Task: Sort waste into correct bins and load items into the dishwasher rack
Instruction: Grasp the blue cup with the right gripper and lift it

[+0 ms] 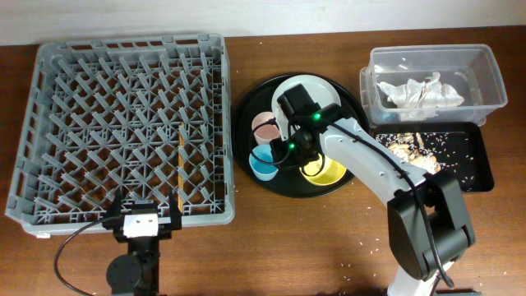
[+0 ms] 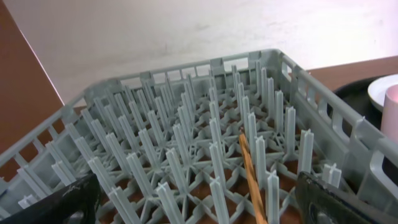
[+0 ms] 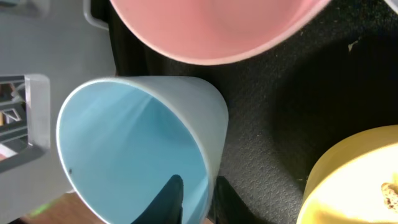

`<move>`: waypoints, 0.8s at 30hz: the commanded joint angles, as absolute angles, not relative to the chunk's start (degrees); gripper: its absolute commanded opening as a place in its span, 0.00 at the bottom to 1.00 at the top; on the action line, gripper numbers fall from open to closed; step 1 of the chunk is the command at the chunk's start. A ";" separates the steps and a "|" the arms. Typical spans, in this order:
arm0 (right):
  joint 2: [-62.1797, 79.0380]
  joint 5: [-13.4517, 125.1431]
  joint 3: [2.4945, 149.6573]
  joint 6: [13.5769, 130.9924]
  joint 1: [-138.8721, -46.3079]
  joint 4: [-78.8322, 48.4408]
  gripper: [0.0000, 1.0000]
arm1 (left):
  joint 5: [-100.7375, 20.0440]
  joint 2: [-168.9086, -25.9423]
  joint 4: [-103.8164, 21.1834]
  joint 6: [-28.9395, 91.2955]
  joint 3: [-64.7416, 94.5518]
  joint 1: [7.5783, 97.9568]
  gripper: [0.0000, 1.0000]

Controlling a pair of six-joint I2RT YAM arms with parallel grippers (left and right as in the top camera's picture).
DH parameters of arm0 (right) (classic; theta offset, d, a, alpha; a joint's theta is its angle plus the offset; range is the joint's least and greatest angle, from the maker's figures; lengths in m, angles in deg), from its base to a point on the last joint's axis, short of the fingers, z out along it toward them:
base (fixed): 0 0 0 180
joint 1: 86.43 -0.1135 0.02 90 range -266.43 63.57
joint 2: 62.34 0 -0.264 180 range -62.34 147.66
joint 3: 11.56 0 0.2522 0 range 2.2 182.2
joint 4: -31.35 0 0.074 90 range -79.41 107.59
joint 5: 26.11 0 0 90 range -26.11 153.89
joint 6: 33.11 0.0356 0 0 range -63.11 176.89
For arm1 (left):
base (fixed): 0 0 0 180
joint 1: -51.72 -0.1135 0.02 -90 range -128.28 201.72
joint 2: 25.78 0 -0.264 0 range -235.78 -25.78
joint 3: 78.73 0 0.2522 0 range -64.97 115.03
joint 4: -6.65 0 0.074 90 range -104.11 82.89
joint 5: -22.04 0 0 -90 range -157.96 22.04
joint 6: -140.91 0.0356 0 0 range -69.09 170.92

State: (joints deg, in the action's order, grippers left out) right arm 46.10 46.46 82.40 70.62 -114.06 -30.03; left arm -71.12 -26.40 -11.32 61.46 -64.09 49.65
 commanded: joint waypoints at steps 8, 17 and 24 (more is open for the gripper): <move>46.45 44.67 83.56 70.89 -114.44 -30.83 0.04 | -69.53 -26.16 -11.78 62.12 -64.44 49.26 0.99; 32.72 38.26 85.18 70.71 -110.15 -35.27 0.04 | -60.98 -26.69 -16.78 48.46 -57.03 49.26 0.99; 26.12 26.24 85.16 68.00 -102.13 -36.69 0.04 | -55.49 -40.32 -27.80 47.60 -39.34 49.26 0.99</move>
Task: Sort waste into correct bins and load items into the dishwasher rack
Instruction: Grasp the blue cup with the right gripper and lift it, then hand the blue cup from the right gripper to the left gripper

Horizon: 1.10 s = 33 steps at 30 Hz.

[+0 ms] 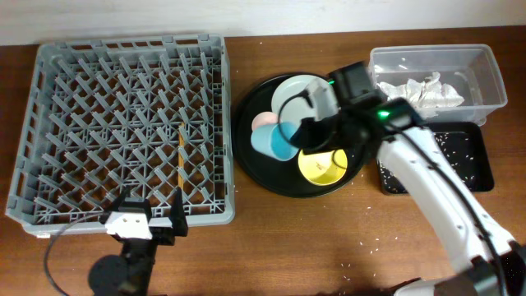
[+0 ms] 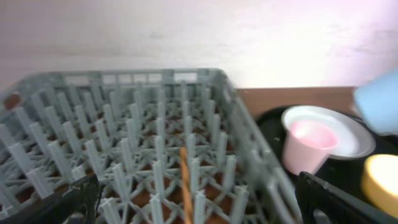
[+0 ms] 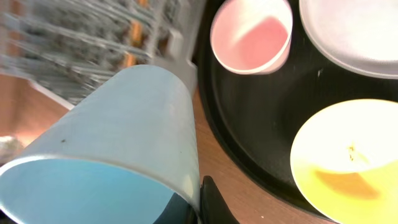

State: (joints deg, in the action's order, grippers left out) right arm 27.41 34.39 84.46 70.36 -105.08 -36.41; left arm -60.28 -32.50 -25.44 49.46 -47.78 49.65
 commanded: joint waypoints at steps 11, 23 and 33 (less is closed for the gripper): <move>26.14 16.21 85.14 63.06 -98.02 -37.11 0.04 | -28.83 -91.75 -50.88 47.04 0.72 49.30 0.99; 26.21 12.97 83.21 61.62 -98.02 -35.12 0.04 | 22.21 -119.82 -53.00 46.10 4.20 49.35 0.99; 27.13 4.14 76.46 64.59 -100.29 -20.52 0.04 | 21.62 -120.85 -53.26 35.69 4.20 49.59 0.98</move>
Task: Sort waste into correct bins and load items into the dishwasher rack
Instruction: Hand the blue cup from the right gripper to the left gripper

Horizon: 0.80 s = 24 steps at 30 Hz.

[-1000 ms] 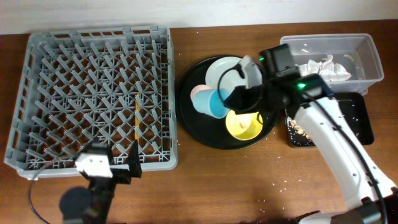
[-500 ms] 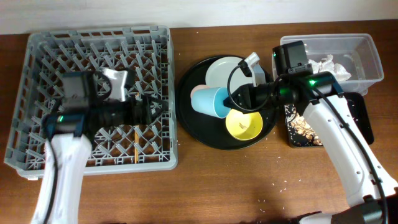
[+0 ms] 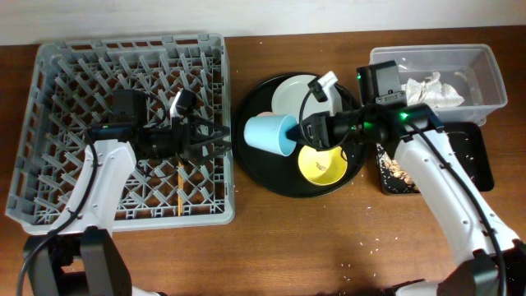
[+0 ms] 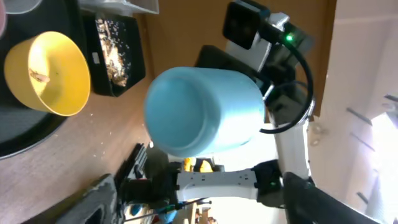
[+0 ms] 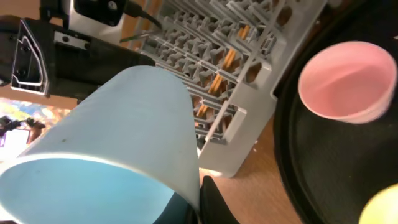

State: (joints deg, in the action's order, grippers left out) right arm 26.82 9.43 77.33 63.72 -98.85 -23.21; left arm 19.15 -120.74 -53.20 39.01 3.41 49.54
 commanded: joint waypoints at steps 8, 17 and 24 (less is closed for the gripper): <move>27.39 4.89 76.46 71.21 -106.11 -9.46 0.04 | 21.05 -120.85 -53.26 35.06 4.20 49.59 0.99; 32.09 8.41 76.44 72.50 -111.84 -6.03 0.04 | 22.23 -120.85 -53.28 33.57 4.20 49.59 0.99; 35.08 8.43 76.46 73.92 -112.29 -2.44 0.04 | 22.23 -120.85 -53.28 33.59 4.20 49.59 0.58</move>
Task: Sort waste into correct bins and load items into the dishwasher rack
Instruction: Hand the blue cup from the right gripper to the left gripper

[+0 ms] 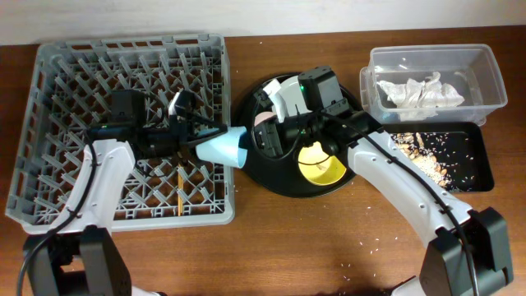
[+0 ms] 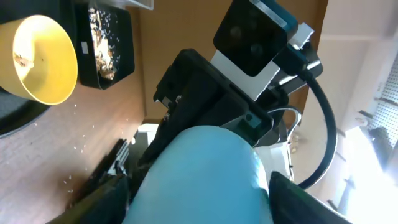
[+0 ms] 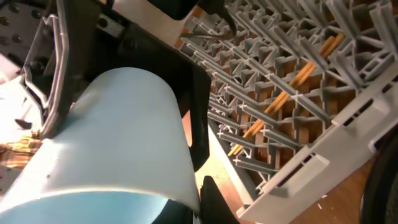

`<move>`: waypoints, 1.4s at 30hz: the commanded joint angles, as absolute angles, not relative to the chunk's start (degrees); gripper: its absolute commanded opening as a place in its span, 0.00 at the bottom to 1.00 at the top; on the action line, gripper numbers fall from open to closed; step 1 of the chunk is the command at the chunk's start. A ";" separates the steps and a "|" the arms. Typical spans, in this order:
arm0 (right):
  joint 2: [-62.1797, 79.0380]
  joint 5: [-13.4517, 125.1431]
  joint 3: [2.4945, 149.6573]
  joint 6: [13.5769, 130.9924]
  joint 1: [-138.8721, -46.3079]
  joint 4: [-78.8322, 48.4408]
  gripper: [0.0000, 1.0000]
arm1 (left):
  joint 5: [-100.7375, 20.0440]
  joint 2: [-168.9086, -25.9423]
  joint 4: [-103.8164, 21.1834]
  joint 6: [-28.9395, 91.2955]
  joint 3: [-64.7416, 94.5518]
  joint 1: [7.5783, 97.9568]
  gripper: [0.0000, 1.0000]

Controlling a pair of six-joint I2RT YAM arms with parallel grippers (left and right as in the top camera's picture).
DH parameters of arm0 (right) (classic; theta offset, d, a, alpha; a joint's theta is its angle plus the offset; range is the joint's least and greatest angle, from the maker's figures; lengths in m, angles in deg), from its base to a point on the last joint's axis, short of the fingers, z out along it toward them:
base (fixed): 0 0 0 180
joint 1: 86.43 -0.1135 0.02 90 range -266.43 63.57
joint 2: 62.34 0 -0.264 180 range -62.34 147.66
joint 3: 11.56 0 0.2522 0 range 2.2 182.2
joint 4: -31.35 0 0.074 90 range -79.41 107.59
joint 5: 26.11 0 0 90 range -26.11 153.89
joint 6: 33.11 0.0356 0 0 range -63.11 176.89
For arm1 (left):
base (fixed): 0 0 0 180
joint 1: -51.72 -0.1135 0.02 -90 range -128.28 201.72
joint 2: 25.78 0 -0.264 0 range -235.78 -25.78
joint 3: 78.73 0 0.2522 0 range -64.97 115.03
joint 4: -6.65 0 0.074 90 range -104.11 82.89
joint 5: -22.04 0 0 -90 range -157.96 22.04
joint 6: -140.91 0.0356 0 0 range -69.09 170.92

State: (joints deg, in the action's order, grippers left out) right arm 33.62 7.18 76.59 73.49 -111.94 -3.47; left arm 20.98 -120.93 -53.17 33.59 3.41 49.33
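A pale blue cup [image 1: 223, 148] lies on its side in the air at the right edge of the grey dishwasher rack [image 1: 33, 115]. My right gripper [image 1: 256, 141] is shut on the cup's rim from the tray side, one finger inside the cup [image 3: 118, 137]. My left gripper [image 1: 209, 140] reaches over the rack from the left. Its two fingers sit against both sides of the cup's closed end [image 2: 205, 180], which fills the gap between them. An orange chopstick [image 1: 179, 177] lies in the rack.
The round black tray [image 1: 255, 177] holds a yellow bowl [image 1: 322, 168], a pink cup [image 1: 265, 122] and a white plate [image 1: 288, 86]. A clear bin [image 1: 485, 66] with crumpled paper stands at the back right. In front of it is a black tray [image 1: 472, 177] of crumbs.
My right gripper has moved left with the blue cup, from over the black tray to the rack's right edge. The cup's base now sits between my left fingers, which have narrowed onto it.
My right gripper first gripped the rim of the blue cup standing on the black tray, with the left arm parked in front of the rack. It then held the cup above the tray. Later the left gripper reached across the rack toward the sideways cup. Both grippers now hold it.
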 commanded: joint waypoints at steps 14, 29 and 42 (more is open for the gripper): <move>35.21 11.92 76.46 77.36 -112.18 5.05 0.04 | 22.23 -120.71 -56.28 33.59 4.20 49.59 0.86; 35.21 5.35 76.46 74.45 -111.00 1.12 0.04 | 22.23 -120.58 -56.26 33.68 4.20 49.57 0.77; 35.21 -3.68 76.46 70.56 -109.58 -0.02 0.04 | 22.23 -120.58 -56.23 33.68 4.20 49.57 0.77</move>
State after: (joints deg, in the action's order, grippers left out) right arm 35.24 3.47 76.31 72.50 -109.74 0.05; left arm 22.19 -120.93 -56.43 33.07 3.61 49.85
